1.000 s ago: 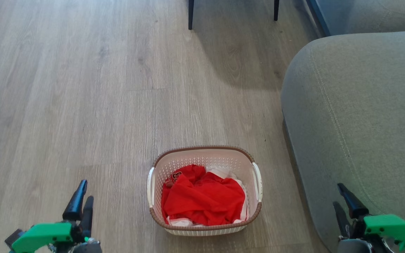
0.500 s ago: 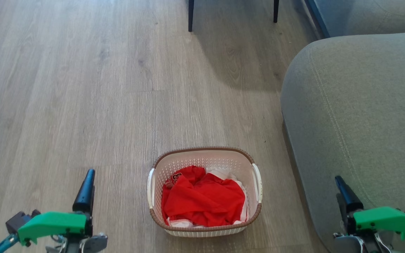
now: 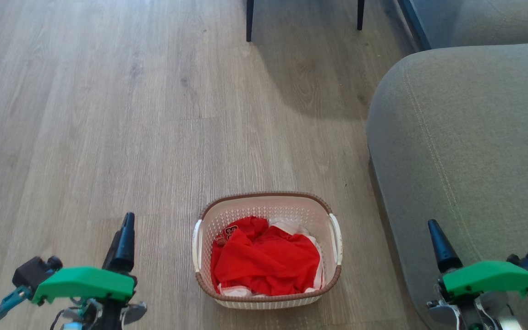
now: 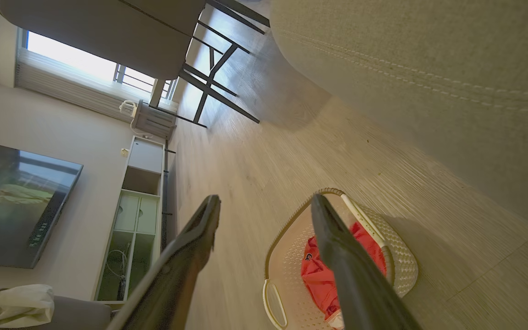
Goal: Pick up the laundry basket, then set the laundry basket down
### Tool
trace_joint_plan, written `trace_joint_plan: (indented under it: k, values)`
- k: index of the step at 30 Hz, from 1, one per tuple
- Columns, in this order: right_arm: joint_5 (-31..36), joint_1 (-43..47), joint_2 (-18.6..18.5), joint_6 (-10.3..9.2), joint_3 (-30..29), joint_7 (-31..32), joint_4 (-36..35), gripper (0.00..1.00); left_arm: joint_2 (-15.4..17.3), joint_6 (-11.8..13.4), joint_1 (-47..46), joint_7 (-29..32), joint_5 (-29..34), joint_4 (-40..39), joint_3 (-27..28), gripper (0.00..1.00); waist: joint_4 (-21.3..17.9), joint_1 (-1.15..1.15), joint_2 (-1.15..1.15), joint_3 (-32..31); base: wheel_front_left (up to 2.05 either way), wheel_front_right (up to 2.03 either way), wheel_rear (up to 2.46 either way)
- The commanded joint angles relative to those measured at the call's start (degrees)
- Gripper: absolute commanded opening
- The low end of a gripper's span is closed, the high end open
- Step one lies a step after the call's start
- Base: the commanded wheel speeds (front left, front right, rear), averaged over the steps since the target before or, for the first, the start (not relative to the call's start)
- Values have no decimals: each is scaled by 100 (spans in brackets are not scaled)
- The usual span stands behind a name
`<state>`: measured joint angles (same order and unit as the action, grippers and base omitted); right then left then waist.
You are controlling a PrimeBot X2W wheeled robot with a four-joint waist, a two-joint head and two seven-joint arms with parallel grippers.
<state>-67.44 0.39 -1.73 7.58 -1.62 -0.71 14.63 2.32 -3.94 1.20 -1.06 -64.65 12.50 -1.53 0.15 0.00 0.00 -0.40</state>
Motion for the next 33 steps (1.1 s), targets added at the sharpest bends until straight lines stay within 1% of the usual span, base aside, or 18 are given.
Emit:
trace_joint_plan:
  k: [1, 6, 7, 8, 16, 33]
  values:
    - [277, -252, -54, -3, 112, -109, -256, 100, 37, 36, -194, -71, 330, -276, -2, 100, -1, 0, 0, 2, 0, 0, 0]
    - [681, -244, -58, -4, 202, -193, -317, 100, 42, 102, -141, -155, 881, -351, -43, 100, -3, 0, 0, 3, 0, 0, 0]
    - [831, -241, -60, -4, 233, -227, -337, 100, 56, 133, -119, -189, 1085, -373, -64, 100, -4, 0, 0, 3, 0, 0, 0]
    - [831, -241, -60, -4, 233, -227, -337, 100, 56, 133, -119, -189, 1085, -373, -64, 100, -4, 0, 0, 3, 0, 0, 0]
    - [1435, -221, -66, -4, 353, -361, -396, 100, 132, 271, -24, -324, 1790, -442, -165, 100, -2, 0, 0, -5, 0, 0, 0]
    - [2545, -173, -79, -5, 596, -646, -501, 100, 276, 570, 149, -609, 3025, -642, -405, 100, -15, 0, 0, -47, 0, 0, 0]
